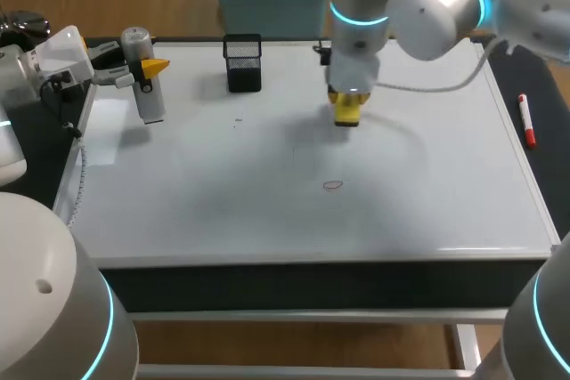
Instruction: Pick up the inspection probe, press it on each red-marked spot on the whiteboard one by one, put down the probe, pick up the eraser, and wipe off all the red marks.
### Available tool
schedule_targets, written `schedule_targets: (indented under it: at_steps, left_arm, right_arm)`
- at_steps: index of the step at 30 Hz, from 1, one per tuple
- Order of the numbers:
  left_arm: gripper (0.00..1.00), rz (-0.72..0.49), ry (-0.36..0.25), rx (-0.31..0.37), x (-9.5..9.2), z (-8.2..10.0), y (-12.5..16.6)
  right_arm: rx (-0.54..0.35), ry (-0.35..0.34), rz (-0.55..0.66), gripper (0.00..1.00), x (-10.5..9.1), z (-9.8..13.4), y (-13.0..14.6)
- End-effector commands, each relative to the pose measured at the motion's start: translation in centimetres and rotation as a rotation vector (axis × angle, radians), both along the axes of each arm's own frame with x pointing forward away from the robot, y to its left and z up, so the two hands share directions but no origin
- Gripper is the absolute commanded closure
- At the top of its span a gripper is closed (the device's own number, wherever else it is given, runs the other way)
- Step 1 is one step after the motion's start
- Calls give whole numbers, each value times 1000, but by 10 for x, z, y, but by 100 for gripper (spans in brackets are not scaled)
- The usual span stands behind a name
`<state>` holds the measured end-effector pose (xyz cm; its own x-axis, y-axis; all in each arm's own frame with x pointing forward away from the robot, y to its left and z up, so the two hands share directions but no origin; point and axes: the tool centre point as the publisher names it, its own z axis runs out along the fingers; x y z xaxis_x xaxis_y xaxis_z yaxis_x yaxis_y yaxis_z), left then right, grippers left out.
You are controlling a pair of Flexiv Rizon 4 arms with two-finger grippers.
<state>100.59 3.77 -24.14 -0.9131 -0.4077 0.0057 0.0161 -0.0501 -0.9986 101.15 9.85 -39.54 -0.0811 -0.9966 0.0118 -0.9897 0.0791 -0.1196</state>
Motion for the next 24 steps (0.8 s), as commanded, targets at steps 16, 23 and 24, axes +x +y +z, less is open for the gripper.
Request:
schedule_targets:
  at_steps: [16,23,24]
  left_arm:
    - [100,1,-1,0,0,1,0]
    - [100,1,-1,0,0,1,0]
    - [100,1,-1,0,0,1,0]
  right_arm:
    - [-6,32,61,100,-11,-23,41]
    - [-13,43,68,100,-13,-28,39]
    - [-14,45,68,100,-13,-29,38]
